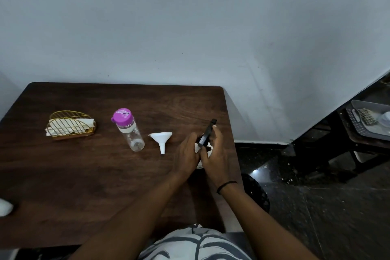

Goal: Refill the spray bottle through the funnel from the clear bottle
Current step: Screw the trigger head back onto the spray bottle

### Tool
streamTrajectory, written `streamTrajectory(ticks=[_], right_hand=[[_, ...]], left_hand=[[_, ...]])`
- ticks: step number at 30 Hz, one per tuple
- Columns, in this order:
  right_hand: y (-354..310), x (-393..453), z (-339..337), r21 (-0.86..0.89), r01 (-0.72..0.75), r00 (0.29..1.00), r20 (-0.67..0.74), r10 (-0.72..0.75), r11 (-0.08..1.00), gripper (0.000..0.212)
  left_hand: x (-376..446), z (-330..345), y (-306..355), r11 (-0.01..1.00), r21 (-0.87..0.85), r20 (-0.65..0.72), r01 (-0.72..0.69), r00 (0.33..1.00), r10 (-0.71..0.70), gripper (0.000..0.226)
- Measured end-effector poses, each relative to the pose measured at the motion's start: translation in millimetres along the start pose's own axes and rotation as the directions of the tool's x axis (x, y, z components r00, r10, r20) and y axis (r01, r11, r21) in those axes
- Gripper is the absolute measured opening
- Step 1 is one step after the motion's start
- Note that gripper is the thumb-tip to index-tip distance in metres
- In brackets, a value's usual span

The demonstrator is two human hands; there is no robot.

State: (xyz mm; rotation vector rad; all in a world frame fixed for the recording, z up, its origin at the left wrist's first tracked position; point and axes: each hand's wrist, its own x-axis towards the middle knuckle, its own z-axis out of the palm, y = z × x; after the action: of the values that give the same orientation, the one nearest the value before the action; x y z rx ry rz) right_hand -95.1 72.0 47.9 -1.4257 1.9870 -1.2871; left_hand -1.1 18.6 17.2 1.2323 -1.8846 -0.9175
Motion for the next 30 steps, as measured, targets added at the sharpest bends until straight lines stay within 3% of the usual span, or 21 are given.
streamTrajectory(ticks=[4,7,9,15,18,22,25,30], right_hand=[[1,3,3,0.150,-0.147,0.987,-0.044,0.155,0.978,0.072],[0,6,8,0.210,-0.195,0.978,-0.037,0.207,0.958,0.070],[0,4,10,0.209,-0.225,0.972,-0.022,0.235,0.952,0.069],[7,-5,16,0.227,-0.179,0.981,-0.029,0.190,0.957,0.065],[6,-4,15,0.227,-0.176,0.979,-0.062,0.194,0.958,0.051],[5,4,13,0.258,-0.184,0.977,-0.062,0.206,0.948,0.048],[2,7,16,0.245,-0.192,0.977,-0.041,0.208,0.950,0.048],[9,-3,15,0.209,-0.143,0.989,-0.005,0.148,0.967,0.066]], left_hand=[[-1,4,1,0.999,0.053,-0.043,0.009,0.999,-0.007,0.004],[0,12,-12,0.995,0.097,-0.025,-0.011,1.000,0.014,0.016],[-1,12,-17,0.998,0.066,-0.036,-0.007,0.999,0.009,0.037],[-2,1,-4,0.997,0.071,0.030,0.041,0.999,-0.043,0.013],[-1,0,2,0.990,0.135,0.044,0.049,0.997,-0.056,0.023],[-1,4,1,0.997,0.016,-0.029,0.069,0.997,-0.068,0.035],[-1,12,-10,0.994,-0.022,0.022,0.103,0.995,-0.102,0.037],[-3,8,-9,0.985,-0.047,0.095,0.164,0.983,-0.159,0.035]])
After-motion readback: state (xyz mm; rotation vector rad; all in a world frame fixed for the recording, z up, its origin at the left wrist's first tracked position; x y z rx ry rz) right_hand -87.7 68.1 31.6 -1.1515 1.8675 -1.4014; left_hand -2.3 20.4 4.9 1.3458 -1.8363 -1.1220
